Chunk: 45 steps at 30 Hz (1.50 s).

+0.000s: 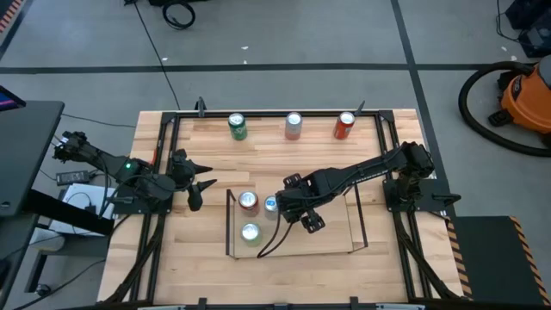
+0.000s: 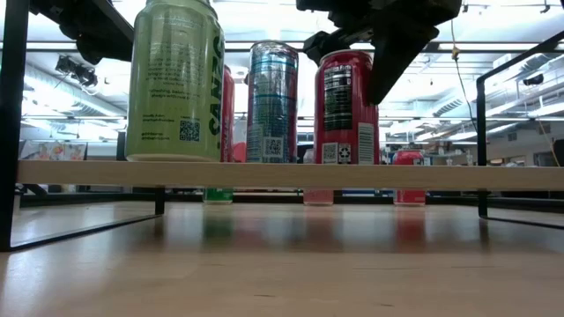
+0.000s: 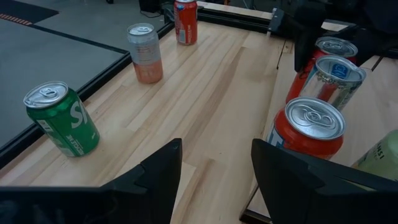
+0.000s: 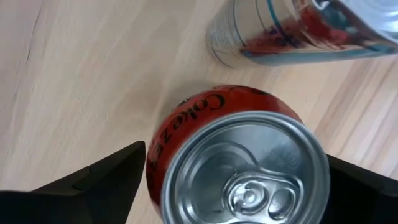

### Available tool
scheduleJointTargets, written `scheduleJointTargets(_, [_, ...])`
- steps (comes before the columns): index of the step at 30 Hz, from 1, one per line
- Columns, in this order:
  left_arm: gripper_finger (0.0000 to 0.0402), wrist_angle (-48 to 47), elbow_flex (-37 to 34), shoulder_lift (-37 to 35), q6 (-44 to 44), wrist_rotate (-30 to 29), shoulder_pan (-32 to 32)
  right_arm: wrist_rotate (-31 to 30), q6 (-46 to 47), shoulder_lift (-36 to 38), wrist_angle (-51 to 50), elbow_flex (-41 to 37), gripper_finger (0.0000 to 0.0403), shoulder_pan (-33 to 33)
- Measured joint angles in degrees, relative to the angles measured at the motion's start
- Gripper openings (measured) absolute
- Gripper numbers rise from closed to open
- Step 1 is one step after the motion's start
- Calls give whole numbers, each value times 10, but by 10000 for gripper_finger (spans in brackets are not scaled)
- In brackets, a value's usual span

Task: Place canned beverage on shelf
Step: Put the red and black soda can on the shelf, then put the orange-white soda can on the shelf

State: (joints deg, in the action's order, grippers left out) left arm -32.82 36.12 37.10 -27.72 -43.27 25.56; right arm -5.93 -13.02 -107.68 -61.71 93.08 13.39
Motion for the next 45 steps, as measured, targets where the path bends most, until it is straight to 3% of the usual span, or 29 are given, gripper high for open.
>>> scheduleJointTargets(13, [203,0,0,0,-2,0,0,0,30,2,-35,37,399,3])
scheduleJointTargets(24, [203,0,0,0,-2,0,0,-36,64,2,-127,139,400,15])
scheduleJointTargets(29, [203,0,0,0,-1,0,0,-77,63,2,-180,148,400,5])
scheduleJointTargets(37, [203,0,0,0,1,0,0,-94,11,2,-187,139,391,-75])
scheduleJointTargets(45, [203,-1,0,0,3,0,0,-92,-22,2,-102,139,383,-196])
